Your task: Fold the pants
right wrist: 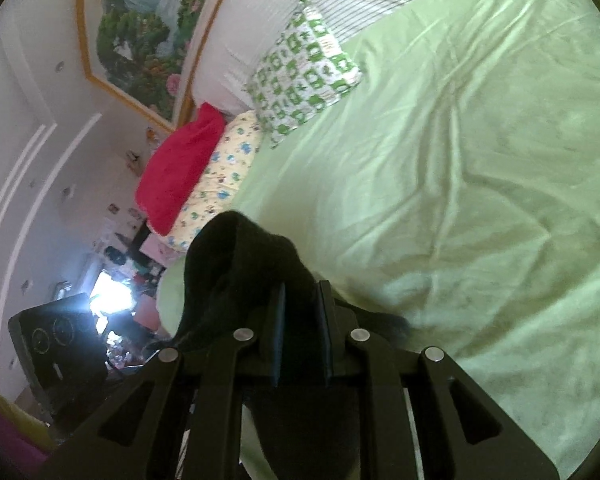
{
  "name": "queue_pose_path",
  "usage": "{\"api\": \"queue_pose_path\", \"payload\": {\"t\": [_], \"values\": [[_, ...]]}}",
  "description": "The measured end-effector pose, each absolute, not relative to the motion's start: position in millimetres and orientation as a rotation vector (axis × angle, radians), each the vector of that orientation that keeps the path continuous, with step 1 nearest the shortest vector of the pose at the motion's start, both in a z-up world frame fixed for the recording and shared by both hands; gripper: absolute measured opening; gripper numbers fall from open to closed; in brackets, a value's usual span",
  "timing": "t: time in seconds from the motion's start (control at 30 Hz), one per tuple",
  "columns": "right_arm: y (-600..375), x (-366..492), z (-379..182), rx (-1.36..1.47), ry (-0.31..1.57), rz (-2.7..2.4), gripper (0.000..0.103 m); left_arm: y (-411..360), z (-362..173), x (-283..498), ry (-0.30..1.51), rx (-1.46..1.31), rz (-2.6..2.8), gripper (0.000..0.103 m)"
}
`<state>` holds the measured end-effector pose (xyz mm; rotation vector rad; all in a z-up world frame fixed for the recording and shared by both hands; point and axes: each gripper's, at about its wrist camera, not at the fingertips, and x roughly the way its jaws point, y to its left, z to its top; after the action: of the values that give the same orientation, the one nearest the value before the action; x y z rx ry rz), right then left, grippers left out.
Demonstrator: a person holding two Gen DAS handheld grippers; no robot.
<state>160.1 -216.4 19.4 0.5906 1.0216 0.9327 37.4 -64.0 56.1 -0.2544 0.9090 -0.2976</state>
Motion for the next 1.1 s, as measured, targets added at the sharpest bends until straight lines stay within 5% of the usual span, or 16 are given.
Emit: {"api": "queue_pose_path", "payload": {"t": [0.2,0.37,0.5,1.1], "values": [[-238.9,151.7,26.0,0.587,0.989,0.828,0.048,-67.9,57.9,31.3,0.913,-0.276,-0.362,0.052],[-252.0,141.7,34.5,0.591,0.976,0.768,0.051,-70.9,64.8,21.9,0.898,-0.260,-0.389,0.055],[-260.0,130.4,46.4,0.609,0.945,0.734,0.067,-63.1,70.4,15.5,0.889,-0.276,-0.389,0.059],[-233.0,88.1,76.1,0.487,0.937,0.674,0.079,17.2,84.9,3.7,0.827,-0.388,-0.214,0.065]]}}
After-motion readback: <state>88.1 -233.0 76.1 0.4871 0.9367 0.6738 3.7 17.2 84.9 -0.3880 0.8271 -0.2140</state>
